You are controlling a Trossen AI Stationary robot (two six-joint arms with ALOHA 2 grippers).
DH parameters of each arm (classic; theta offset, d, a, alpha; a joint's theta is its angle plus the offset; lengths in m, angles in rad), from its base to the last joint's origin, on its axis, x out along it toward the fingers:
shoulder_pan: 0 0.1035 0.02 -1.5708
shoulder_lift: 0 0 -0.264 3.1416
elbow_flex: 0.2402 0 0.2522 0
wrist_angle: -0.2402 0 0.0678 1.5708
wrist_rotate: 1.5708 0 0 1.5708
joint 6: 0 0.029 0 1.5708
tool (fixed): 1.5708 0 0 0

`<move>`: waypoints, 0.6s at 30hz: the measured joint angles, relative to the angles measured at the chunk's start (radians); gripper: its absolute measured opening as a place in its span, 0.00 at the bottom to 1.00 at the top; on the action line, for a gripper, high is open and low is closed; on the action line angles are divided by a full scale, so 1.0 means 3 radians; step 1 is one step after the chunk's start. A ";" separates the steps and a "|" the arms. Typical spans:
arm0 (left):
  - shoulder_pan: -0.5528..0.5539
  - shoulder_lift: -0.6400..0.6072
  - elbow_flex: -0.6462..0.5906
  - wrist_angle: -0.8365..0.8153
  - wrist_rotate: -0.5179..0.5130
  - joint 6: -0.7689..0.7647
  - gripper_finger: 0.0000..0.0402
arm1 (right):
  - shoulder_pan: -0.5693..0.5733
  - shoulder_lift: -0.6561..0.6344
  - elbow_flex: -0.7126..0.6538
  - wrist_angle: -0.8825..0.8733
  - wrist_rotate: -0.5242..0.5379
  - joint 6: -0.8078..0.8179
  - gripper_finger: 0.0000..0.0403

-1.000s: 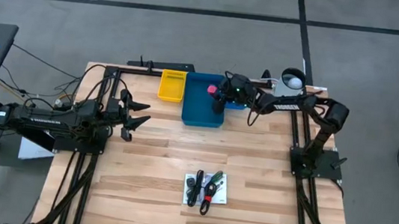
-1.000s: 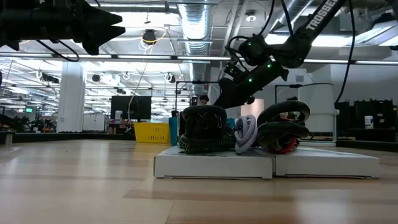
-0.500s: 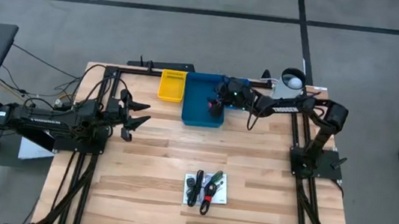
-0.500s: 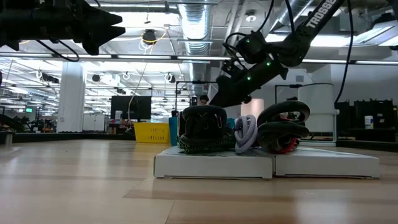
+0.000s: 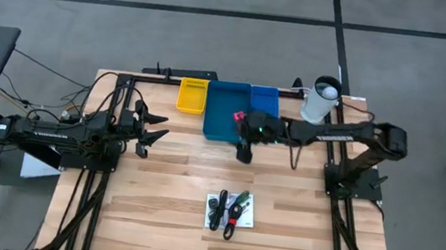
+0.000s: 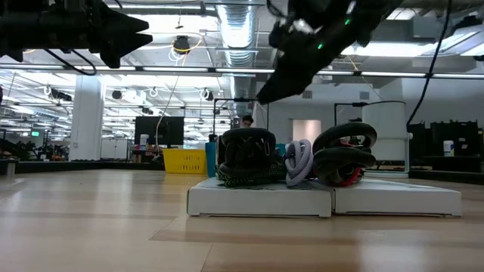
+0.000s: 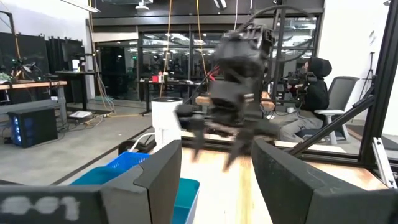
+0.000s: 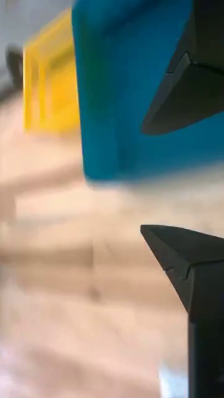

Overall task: Pick and place items into bin
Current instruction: Put the black charger adapter into the dark blue bin

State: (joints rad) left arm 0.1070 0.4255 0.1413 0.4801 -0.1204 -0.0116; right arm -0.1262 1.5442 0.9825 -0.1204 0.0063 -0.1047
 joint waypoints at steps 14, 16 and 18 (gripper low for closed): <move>0.0000 0.0066 0.0000 -0.0100 0.0042 -0.0273 0.46 | 0.1285 -0.0471 -0.0005 -0.1653 0.0077 0.1742 0.61; 0.0000 0.0130 0.0000 -0.0001 0.0141 -0.0334 0.46 | 0.1448 -0.0445 -0.0005 -0.1632 0.0310 0.1977 0.61; -0.0005 0.0226 0.0030 0.0075 0.0253 -0.0393 0.46 | 0.1607 -0.0439 -0.0005 -0.1637 0.0666 0.2126 0.61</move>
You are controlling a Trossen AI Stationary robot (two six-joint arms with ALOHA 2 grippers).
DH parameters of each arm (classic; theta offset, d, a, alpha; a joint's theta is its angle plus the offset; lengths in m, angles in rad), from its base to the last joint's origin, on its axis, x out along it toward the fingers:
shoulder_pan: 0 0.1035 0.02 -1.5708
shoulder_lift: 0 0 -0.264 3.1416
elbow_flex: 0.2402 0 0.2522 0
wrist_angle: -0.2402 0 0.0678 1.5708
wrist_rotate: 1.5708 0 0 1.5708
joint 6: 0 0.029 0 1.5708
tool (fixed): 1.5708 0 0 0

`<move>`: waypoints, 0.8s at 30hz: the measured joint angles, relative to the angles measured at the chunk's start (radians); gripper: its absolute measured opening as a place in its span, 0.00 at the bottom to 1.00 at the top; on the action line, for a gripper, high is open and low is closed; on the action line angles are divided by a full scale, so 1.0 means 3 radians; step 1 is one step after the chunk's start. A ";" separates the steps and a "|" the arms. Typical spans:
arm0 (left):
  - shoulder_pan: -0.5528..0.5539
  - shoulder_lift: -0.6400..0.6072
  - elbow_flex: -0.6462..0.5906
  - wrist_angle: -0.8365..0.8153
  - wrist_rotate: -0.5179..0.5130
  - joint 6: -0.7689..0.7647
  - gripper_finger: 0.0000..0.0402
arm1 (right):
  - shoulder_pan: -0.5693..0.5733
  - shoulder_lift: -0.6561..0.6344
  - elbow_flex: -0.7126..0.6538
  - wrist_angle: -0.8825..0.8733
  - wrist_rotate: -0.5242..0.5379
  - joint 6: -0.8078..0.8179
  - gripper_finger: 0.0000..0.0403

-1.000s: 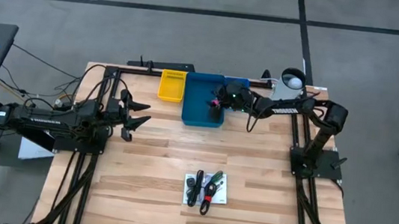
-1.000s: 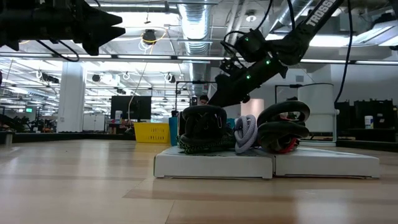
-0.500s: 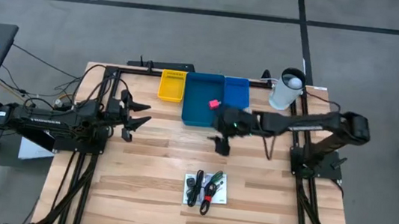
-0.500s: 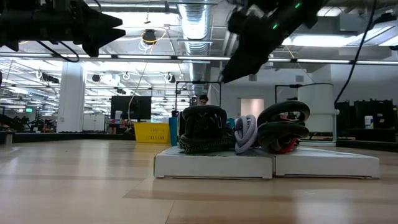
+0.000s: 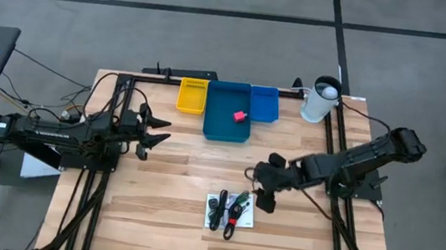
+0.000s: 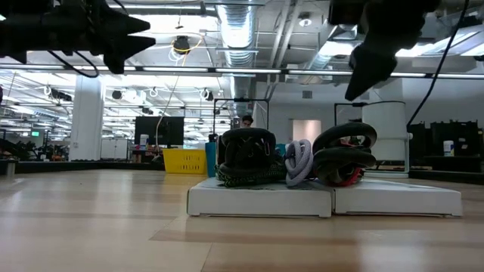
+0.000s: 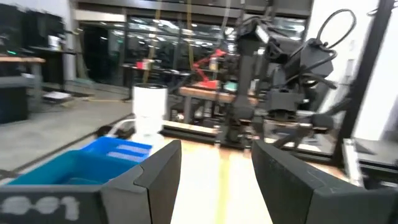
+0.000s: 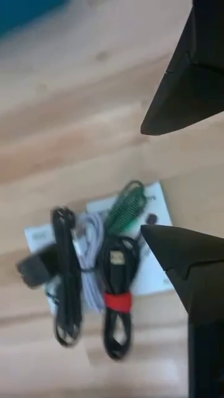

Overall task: Pick and place items into bin
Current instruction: Put the black charger adapter into the dark blue bin

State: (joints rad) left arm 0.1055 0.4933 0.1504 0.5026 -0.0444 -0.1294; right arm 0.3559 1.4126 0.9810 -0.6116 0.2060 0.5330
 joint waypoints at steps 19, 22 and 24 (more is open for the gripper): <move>-0.0310 0.1895 0.0466 0.0315 -0.0272 -0.0347 0.46 | 0.0500 -0.0006 0.0000 -0.0566 0.1868 0.0147 0.61; -0.0313 0.2145 0.0543 0.0317 -0.0210 -0.0444 0.46 | 0.0472 -0.0004 0.0000 -0.0665 0.1936 0.0149 0.61; -0.0342 0.2298 0.0593 0.0319 -0.0061 -0.0569 0.46 | 0.0464 -0.0004 0.0000 -0.0704 0.1964 0.0149 0.61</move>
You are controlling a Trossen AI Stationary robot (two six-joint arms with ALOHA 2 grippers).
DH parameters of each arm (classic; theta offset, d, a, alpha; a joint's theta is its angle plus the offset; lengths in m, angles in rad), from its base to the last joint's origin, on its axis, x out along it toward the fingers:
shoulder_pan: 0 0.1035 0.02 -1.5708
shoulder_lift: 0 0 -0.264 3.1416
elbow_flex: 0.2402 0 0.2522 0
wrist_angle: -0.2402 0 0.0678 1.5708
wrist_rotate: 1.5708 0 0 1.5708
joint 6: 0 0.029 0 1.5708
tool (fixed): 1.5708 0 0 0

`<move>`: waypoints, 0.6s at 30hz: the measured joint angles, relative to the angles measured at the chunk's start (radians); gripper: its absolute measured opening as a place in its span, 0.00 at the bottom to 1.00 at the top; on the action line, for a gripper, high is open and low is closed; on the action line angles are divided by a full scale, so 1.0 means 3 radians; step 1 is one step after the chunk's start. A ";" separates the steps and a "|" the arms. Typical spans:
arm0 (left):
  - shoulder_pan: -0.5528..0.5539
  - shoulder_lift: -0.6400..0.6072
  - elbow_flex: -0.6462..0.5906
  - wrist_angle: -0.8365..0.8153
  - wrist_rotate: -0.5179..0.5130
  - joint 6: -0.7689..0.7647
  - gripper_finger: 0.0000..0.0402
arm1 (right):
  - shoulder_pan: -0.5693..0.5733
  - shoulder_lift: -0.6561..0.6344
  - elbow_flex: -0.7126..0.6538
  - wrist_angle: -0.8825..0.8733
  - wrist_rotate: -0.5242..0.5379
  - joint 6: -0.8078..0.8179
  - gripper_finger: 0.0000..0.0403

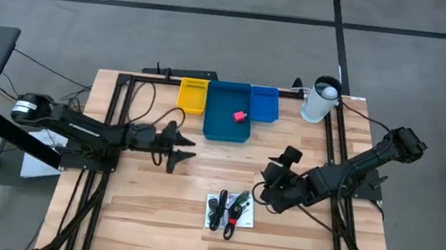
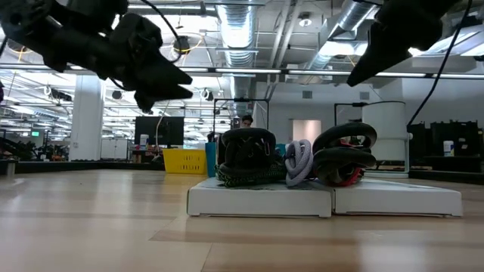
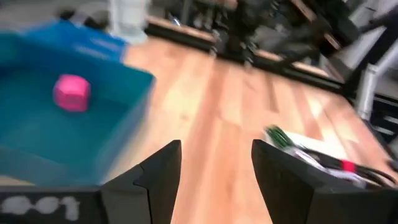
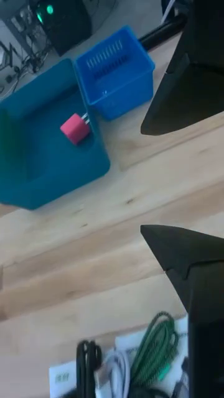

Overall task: Pick and place items into bin
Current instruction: Put the black charger adapter into the dark blue bin

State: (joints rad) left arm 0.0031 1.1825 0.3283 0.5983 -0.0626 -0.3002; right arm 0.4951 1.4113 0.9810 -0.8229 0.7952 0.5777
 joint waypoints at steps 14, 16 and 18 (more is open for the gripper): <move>-0.1004 0.1074 0.0792 -0.0232 0.0013 0.0164 0.46 | 0.0057 0.0000 0.0000 -0.0762 -0.0015 0.0606 0.61; -0.1113 0.1168 0.0938 -0.0416 -0.0113 0.0192 0.46 | 0.0097 0.0000 0.0000 -0.0894 -0.0015 0.0768 0.61; -0.1199 0.1210 0.1075 -0.0693 -0.0262 0.0206 0.46 | 0.0143 0.0000 0.0000 -0.0969 -0.0016 0.0884 0.61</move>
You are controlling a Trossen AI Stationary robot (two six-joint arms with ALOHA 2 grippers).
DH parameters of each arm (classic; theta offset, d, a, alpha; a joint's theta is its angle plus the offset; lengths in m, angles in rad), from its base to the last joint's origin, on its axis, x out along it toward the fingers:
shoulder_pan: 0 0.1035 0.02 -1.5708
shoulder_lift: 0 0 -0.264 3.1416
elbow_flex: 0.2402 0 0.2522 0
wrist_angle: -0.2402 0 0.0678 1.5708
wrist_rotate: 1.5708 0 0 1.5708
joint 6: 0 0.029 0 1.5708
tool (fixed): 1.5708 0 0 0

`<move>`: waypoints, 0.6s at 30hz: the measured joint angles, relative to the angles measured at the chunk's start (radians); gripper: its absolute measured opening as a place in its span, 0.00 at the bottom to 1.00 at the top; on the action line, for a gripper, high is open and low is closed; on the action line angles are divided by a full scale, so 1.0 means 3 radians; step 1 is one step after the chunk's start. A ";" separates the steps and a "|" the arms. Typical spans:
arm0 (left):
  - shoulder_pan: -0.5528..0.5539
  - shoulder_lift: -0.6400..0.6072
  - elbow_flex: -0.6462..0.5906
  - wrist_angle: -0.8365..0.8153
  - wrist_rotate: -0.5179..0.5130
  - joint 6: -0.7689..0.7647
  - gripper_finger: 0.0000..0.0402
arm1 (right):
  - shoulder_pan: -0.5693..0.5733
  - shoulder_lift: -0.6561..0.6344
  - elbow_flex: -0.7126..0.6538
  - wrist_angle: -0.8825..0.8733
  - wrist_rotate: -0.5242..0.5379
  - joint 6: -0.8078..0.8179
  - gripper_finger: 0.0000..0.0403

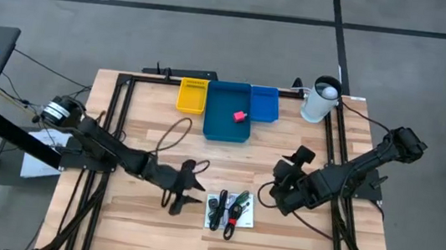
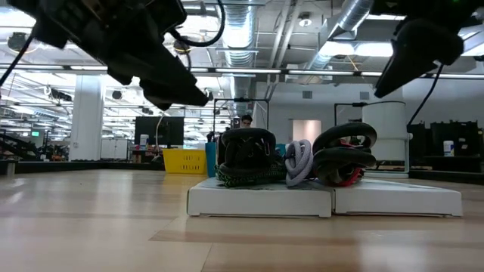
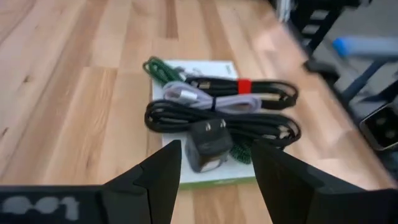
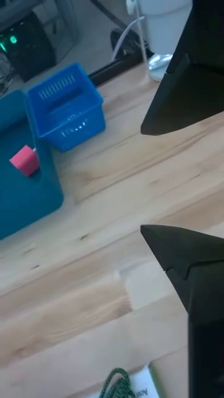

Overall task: Pick and place items into bin
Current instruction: Put the black charger adapter into the dark blue bin

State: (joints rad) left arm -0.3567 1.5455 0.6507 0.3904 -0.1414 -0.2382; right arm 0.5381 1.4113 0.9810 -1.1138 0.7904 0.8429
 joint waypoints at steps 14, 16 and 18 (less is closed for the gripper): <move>-0.0274 0.0038 0.0250 -0.0526 -0.0519 -0.0269 0.46 | 0.0399 0.0000 0.0000 -0.0014 0.0090 0.0259 0.61; -0.0301 0.0038 0.0250 -0.0523 -0.0517 -0.0280 0.46 | 0.0416 0.0000 0.0000 -0.0014 0.0091 0.0348 0.61; -0.0327 0.0038 0.0250 -0.0536 -0.0519 -0.0266 0.46 | 0.0431 0.0000 0.0001 -0.0015 0.0113 0.0445 0.61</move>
State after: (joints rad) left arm -0.4548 1.5570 0.7258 0.2295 -0.2970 -0.3181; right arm 0.6673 1.4113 0.9812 -1.1183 0.8244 0.9763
